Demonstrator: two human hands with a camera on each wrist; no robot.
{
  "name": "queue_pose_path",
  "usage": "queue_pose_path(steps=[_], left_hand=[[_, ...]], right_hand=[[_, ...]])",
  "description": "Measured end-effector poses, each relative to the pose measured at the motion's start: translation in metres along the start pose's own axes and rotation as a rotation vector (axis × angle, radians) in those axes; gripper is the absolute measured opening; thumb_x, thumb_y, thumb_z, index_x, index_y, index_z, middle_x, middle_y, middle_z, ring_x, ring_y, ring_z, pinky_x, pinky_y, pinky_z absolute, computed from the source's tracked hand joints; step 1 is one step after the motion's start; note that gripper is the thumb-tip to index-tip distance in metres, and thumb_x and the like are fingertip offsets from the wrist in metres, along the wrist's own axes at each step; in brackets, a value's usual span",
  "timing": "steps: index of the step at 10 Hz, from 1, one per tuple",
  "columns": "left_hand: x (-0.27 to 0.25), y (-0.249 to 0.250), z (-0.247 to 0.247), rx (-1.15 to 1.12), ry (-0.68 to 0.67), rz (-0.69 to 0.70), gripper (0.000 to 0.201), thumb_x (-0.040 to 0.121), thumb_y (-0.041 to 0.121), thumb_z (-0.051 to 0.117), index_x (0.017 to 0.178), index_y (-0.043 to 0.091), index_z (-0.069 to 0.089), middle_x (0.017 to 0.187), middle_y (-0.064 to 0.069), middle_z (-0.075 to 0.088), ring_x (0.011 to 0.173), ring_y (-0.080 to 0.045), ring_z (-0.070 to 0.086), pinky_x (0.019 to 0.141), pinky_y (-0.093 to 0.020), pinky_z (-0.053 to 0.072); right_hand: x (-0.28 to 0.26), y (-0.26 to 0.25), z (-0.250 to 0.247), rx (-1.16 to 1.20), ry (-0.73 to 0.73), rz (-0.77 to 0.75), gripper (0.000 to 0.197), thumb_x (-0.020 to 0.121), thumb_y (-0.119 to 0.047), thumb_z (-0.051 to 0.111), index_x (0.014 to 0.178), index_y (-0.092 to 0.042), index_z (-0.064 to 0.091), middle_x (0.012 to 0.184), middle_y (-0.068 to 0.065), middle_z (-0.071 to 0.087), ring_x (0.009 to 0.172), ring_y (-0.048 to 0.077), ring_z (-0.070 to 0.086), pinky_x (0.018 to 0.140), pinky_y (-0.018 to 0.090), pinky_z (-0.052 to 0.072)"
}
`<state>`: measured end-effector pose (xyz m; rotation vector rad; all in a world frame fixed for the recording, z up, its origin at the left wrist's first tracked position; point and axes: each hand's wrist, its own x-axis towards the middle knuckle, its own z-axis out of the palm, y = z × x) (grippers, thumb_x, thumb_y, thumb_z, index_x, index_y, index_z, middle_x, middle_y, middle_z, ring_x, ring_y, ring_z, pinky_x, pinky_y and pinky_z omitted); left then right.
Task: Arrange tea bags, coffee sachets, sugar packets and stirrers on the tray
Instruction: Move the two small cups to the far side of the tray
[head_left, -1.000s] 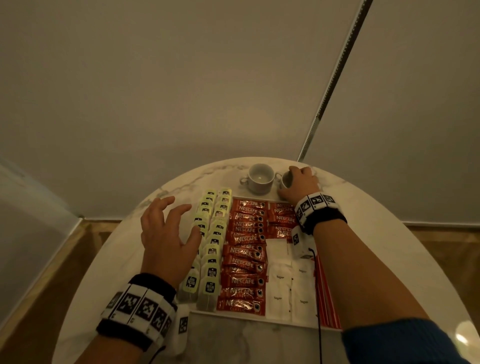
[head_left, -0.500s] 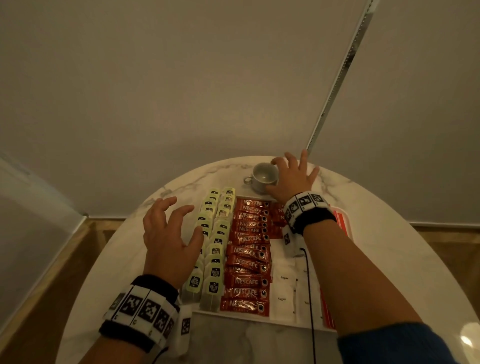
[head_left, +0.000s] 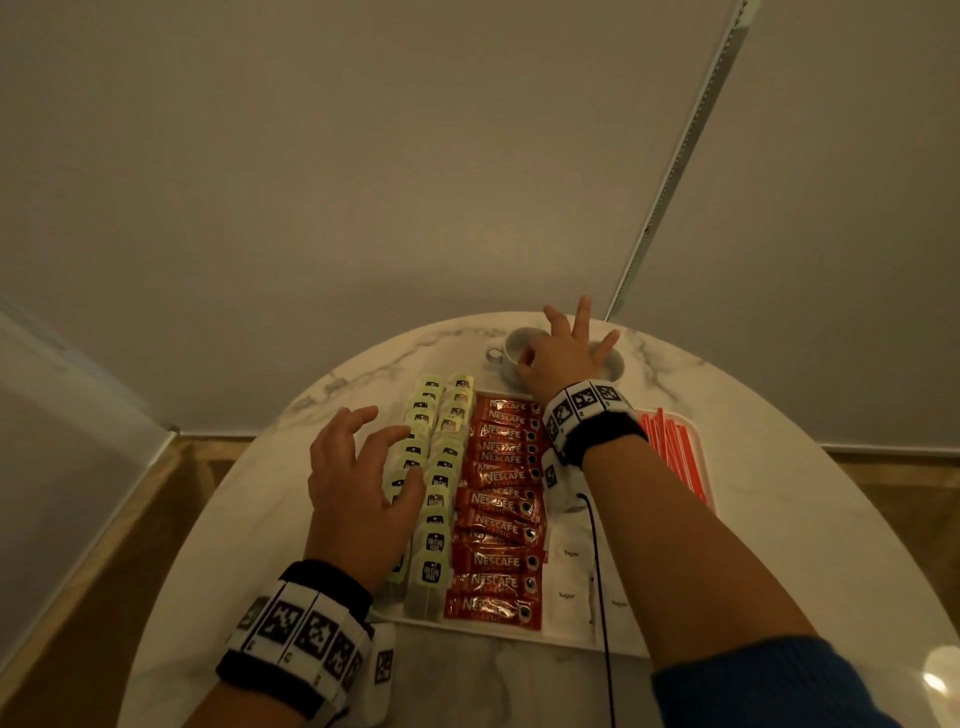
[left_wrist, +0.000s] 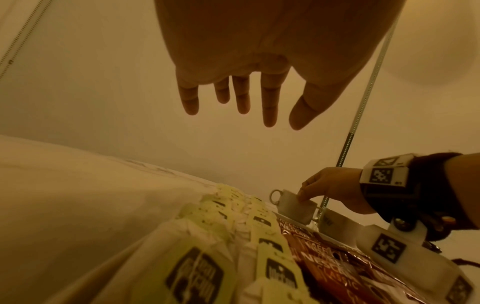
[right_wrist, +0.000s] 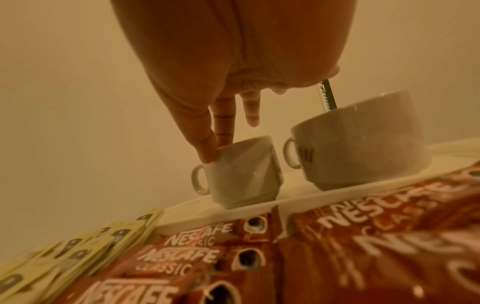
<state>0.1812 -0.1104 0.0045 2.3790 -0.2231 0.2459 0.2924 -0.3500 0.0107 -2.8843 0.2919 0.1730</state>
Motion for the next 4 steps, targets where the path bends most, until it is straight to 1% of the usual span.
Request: queue_pose_path(steps=[1,2,3,4], left_hand=[[-0.0027,-0.002,0.0026,0.008,-0.019,0.003,0.032,0.081,0.026,0.068,0.113,0.025,0.06,0.135,0.002,0.041,0.133,-0.021,0.026,0.103,-0.055,0.034],[-0.0044,-0.0053,0.0043,0.022,-0.047,-0.008,0.032,0.082,0.029,0.065,0.113,0.025,0.06,0.133,0.003,0.042,0.131,-0.019,0.028,0.103,-0.053,0.035],[-0.0054,-0.0077,0.0057,0.022,-0.078,-0.026,0.031,0.084,0.028,0.065,0.114,0.024,0.059,0.129,0.005,0.044,0.127,-0.015,0.03,0.103,-0.048,0.037],[-0.0056,-0.0084,0.0063,0.018,-0.083,-0.051,0.03,0.085,0.027,0.063,0.115,0.022,0.059,0.126,0.007,0.045,0.123,-0.011,0.032,0.103,-0.042,0.037]], right_hand=[[0.0013,-0.0024,0.0037,-0.003,-0.007,0.009,0.025,0.089,-0.034,0.056,0.112,-0.031,0.064,0.159,-0.001,0.013,0.143,0.033,-0.025,0.106,0.071,-0.011],[0.0008,-0.0041,0.0032,0.004,-0.016,0.017,0.023,0.088,-0.035,0.057,0.109,-0.031,0.064,0.159,-0.001,0.015,0.143,0.033,-0.024,0.106,0.071,-0.011],[0.0015,-0.0024,0.0056,0.032,-0.026,0.03,0.021,0.087,-0.038,0.057,0.105,-0.032,0.064,0.159,-0.001,0.016,0.144,0.033,-0.023,0.106,0.071,-0.012],[0.0003,-0.0003,0.0062,0.073,0.024,0.04,0.027,0.084,-0.044,0.059,0.107,-0.032,0.063,0.158,-0.001,0.017,0.144,0.033,-0.02,0.106,0.071,-0.011]])
